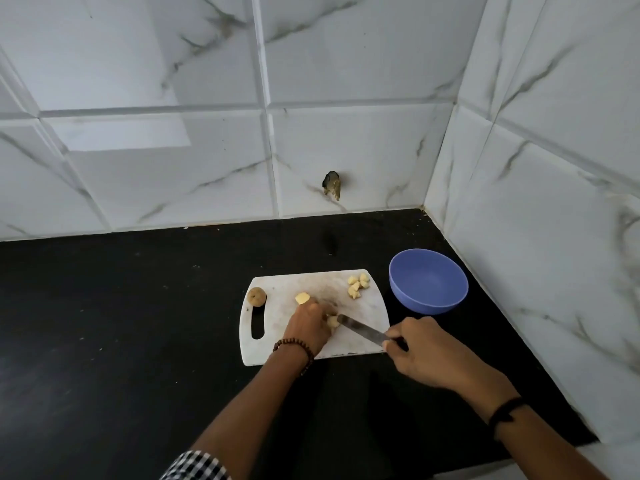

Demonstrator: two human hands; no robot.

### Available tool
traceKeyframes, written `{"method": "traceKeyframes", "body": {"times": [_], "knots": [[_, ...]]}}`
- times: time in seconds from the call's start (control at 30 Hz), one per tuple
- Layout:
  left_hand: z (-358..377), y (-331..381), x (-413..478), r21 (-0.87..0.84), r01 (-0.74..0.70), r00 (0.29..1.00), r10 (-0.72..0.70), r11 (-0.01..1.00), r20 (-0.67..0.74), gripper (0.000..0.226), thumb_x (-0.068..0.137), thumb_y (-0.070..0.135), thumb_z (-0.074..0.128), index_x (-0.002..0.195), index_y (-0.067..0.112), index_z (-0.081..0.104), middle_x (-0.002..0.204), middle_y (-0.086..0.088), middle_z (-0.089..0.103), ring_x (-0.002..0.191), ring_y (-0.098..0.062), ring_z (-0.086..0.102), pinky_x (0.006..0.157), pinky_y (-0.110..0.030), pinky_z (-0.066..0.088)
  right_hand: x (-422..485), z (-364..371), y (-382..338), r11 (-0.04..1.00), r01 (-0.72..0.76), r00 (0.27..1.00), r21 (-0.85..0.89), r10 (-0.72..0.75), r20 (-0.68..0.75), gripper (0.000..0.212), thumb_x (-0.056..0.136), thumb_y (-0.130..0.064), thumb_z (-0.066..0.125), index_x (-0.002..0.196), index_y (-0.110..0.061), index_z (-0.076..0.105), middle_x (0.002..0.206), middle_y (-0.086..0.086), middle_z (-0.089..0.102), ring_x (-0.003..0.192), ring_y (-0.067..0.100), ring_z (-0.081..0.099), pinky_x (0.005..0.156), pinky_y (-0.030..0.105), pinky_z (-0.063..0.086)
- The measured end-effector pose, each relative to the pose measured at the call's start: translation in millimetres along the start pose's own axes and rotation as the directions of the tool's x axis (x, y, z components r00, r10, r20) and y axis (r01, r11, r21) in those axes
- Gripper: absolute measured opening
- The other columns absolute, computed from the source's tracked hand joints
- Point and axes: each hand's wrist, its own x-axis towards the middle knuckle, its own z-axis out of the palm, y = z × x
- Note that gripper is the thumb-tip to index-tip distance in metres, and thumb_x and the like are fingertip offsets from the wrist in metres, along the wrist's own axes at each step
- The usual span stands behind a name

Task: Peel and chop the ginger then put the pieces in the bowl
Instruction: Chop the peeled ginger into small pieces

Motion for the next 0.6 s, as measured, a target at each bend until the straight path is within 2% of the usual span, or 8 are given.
{"method": "traceKeyframes", "body": {"times": [0.07, 0.17, 0.33, 0.47, 0.6], "knots": [[2, -1, -2, -0.014, 0.045, 0.999, -0.045, 0.999, -0.024, 0.026, 0.084, 0.013, 0.067, 0.11, 0.018, 0.067, 0.112, -0.003, 0.063, 0.096, -0.015, 0.061, 0.088, -0.029, 0.053, 0, 8, 0, 0.999, -0.006, 1.0, 0.054, 0.007, -0.024, 0.014, 0.098, -0.032, 0.054, 0.098, -0.023, 0.065, 0.093, -0.002, 0.061, 0.075, 0.008, 0.065, 0.06, 0.018, 0.047], [5, -4, -4, -0.076, 0.141, 0.988, -0.145, 0.987, -0.055, 0.02, 0.081, 0.021, 0.073, 0.098, 0.019, 0.065, 0.099, 0.0, 0.065, 0.087, -0.012, 0.061, 0.081, -0.03, 0.055, 3, 19, -4, 0.991, -0.012, 0.998, 0.131, 0.021, -0.067, 0.016, 0.099, -0.035, 0.052, 0.092, -0.024, 0.062, 0.093, -0.001, 0.06, 0.071, 0.007, 0.064, 0.055, 0.017, 0.044], [8, -6, -6, -0.173, 0.182, 0.976, -0.199, 0.968, -0.087, 0.021, 0.077, 0.023, 0.077, 0.094, 0.022, 0.066, 0.094, 0.004, 0.065, 0.081, -0.007, 0.061, 0.078, -0.025, 0.056, 9, 34, -14, 0.979, 0.011, 0.989, 0.204, 0.02, -0.146, 0.02, 0.1, -0.038, 0.048, 0.105, -0.025, 0.063, 0.096, -0.002, 0.058, 0.074, 0.008, 0.063, 0.056, 0.016, 0.042], [11, -8, -8, -0.225, 0.167, 0.976, -0.194, 0.96, -0.104, 0.021, 0.08, 0.018, 0.075, 0.1, 0.02, 0.069, 0.092, 0.004, 0.068, 0.079, -0.003, 0.062, 0.077, -0.019, 0.055, 14, 45, -23, 0.969, 0.043, 0.984, 0.244, 0.001, -0.177, 0.021, 0.101, -0.033, 0.048, 0.101, -0.02, 0.064, 0.084, -0.005, 0.059, 0.069, 0.007, 0.062, 0.053, 0.017, 0.046], [12, -9, -8, -0.254, 0.188, 0.965, -0.226, 0.949, -0.133, 0.021, 0.08, 0.019, 0.075, 0.1, 0.021, 0.069, 0.093, 0.004, 0.069, 0.081, -0.003, 0.062, 0.079, -0.019, 0.055, 19, 55, -26, 0.959, 0.063, 0.974, 0.275, 0.001, -0.225, 0.021, 0.101, -0.032, 0.048, 0.097, -0.02, 0.064, 0.08, -0.004, 0.061, 0.068, 0.01, 0.063, 0.056, 0.019, 0.05]]}}
